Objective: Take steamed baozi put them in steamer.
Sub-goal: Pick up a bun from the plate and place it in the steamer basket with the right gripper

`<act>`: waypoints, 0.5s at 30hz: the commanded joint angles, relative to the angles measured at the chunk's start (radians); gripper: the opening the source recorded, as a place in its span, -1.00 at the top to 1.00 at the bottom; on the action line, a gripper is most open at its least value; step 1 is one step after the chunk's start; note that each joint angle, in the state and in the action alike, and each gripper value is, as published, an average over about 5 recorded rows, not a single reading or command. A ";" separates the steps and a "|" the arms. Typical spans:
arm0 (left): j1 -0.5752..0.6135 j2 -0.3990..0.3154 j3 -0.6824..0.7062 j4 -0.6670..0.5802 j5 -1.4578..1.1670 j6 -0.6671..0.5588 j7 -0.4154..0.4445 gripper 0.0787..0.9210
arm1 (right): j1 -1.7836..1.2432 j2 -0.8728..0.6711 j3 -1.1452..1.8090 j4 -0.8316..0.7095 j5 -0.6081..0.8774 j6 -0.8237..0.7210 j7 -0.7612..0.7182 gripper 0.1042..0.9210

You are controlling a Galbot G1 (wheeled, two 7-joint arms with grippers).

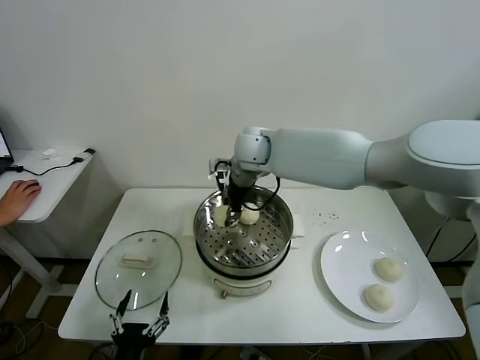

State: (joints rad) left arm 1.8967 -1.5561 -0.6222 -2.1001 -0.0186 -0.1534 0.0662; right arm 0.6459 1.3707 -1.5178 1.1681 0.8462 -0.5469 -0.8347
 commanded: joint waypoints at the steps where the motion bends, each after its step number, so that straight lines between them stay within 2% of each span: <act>1: -0.007 0.000 -0.004 0.002 -0.005 0.003 0.000 -0.77 | -0.072 0.047 -0.009 -0.026 -0.023 -0.014 0.018 -0.14; 9: -0.011 -0.006 -0.003 0.002 -0.003 0.004 -0.001 -0.77 | -0.095 0.042 -0.004 -0.038 -0.044 -0.017 0.028 -0.19; 15: -0.020 -0.018 0.005 0.006 0.010 0.007 -0.001 -0.77 | -0.086 0.029 0.009 -0.023 -0.037 -0.021 0.027 -0.55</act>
State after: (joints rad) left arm 1.8838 -1.5653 -0.6218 -2.0983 -0.0192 -0.1467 0.0658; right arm 0.5735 1.3946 -1.5154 1.1437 0.8143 -0.5618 -0.8131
